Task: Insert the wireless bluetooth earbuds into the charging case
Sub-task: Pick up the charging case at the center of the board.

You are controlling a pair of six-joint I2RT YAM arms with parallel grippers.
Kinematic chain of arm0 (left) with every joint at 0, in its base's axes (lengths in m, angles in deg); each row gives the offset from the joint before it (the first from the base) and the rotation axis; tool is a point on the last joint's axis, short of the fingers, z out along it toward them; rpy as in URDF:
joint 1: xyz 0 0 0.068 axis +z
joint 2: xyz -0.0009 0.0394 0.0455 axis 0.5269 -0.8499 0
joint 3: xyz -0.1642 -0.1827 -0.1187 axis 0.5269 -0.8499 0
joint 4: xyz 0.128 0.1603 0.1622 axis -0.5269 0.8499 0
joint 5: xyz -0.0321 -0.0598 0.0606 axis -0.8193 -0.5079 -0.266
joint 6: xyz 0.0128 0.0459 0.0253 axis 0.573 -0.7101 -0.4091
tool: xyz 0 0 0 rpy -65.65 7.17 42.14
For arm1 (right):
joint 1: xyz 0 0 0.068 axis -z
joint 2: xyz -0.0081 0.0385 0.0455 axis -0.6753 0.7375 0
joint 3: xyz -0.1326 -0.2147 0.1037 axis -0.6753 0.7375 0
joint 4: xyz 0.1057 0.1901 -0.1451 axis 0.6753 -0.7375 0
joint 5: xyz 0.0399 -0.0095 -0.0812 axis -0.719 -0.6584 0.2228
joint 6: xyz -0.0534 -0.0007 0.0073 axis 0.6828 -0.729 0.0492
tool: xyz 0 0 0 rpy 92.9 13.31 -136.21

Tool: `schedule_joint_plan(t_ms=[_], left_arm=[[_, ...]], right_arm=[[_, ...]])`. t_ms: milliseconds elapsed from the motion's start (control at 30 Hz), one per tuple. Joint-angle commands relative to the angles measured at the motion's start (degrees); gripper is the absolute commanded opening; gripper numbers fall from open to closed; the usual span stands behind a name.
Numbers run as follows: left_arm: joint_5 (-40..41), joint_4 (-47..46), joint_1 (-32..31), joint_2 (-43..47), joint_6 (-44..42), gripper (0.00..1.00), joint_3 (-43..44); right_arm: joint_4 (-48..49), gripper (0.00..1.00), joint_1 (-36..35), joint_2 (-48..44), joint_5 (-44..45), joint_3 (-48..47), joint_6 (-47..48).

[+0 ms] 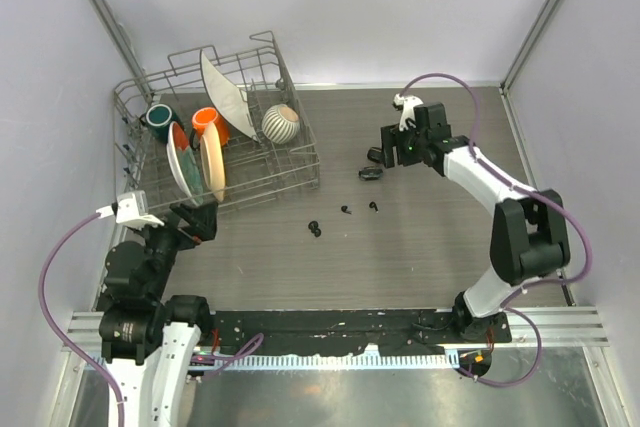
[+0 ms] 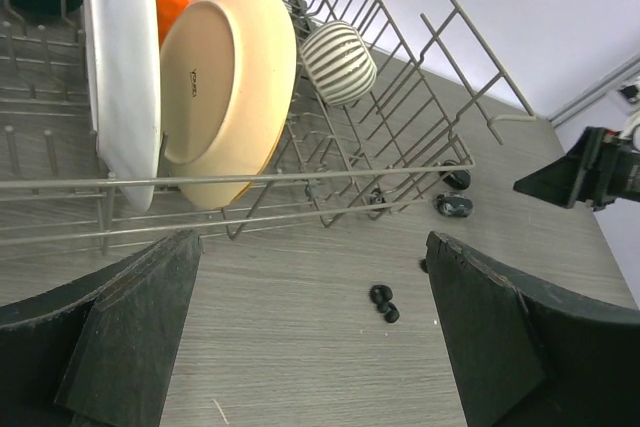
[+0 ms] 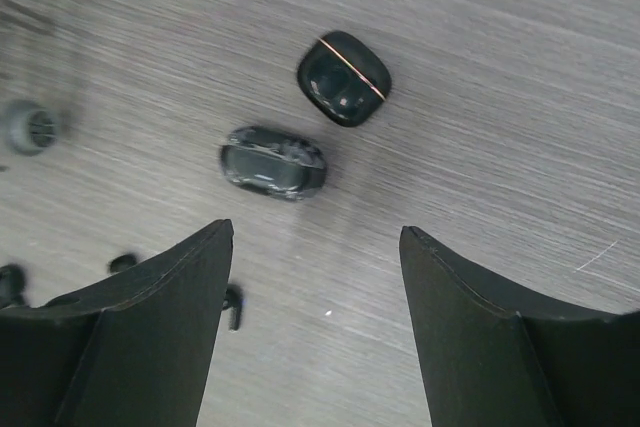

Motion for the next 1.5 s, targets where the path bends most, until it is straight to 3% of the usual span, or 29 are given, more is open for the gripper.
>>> schedule_joint_plan(t_ms=[0, 267, 533, 733, 867, 1100, 1467], left_arm=[[0.81, -0.92, 0.26, -0.95, -0.32, 1.0, 0.05], [-0.07, -0.58, 0.26, -2.18, -0.49, 1.0, 0.14], [-0.07, -0.84, 0.26, 1.33, 0.48, 1.0, -0.57], [-0.77, -1.54, 0.26, 2.66, 0.48, 1.0, -1.01], [-1.12, -1.72, 0.26, 2.39, 0.21, 1.0, -0.92], [-1.65, -1.98, 0.26, 3.09, 0.3, 1.0, -1.09], [-1.21, -2.24, 0.26, 3.45, 0.04, 1.0, -1.18]], right_arm=[[-0.51, 0.73, -0.17, 4.68, 6.97, -3.71, 3.63], [11.15, 0.74, -0.26, 6.18, 5.65, 0.67, 5.12], [20.84, 0.79, -0.26, 6.35, 1.97, 5.16, 14.17], [19.7, 0.75, -0.26, 10.65, 1.51, 1.47, 22.87], [16.36, 0.73, -0.26, 14.78, -3.22, -1.25, 29.29], [16.02, 0.71, -0.26, 19.18, -7.53, -5.9, 33.86], [16.01, 0.66, -0.35, 23.49, -5.6, -8.73, 35.45]])
